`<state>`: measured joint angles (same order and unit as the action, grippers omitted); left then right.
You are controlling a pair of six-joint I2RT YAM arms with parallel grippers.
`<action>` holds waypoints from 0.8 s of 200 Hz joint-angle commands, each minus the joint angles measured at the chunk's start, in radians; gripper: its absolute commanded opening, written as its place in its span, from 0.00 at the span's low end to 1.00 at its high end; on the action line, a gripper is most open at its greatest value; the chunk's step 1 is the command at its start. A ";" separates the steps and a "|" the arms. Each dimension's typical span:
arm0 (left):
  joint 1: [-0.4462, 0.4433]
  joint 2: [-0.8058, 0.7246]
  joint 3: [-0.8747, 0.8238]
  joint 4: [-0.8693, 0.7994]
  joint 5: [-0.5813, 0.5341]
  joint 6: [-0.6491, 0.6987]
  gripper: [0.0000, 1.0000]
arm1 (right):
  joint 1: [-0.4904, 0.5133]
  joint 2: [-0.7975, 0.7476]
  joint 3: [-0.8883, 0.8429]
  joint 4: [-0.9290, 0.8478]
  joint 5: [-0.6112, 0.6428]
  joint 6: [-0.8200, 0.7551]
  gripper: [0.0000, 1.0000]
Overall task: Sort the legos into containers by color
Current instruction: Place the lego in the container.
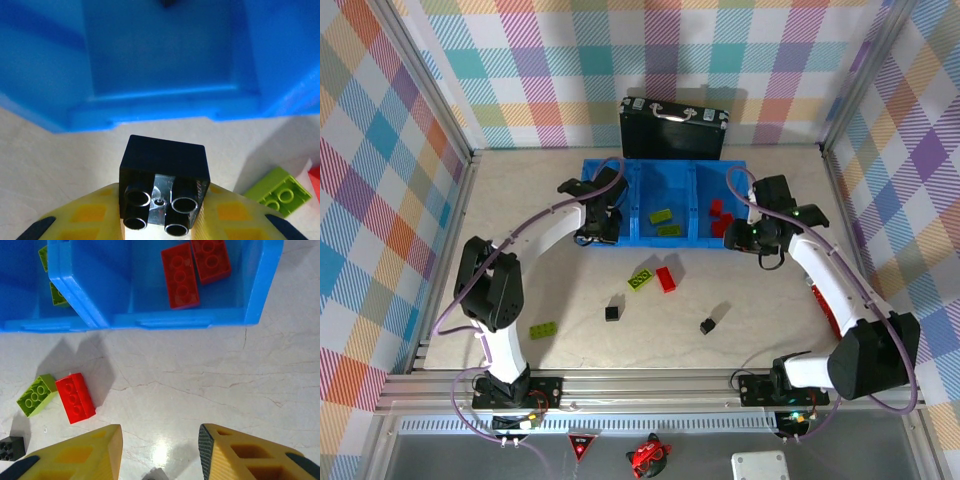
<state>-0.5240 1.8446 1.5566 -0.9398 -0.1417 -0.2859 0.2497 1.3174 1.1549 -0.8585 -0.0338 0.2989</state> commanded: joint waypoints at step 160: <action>0.108 0.394 0.393 0.000 -0.064 0.053 0.26 | -0.003 -0.065 -0.056 -0.063 -0.002 0.006 0.48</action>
<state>-0.4221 2.1963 1.8931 -0.8909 -0.1589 -0.2447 0.2497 1.2732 1.1141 -0.8925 -0.0338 0.3058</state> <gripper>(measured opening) 0.306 0.483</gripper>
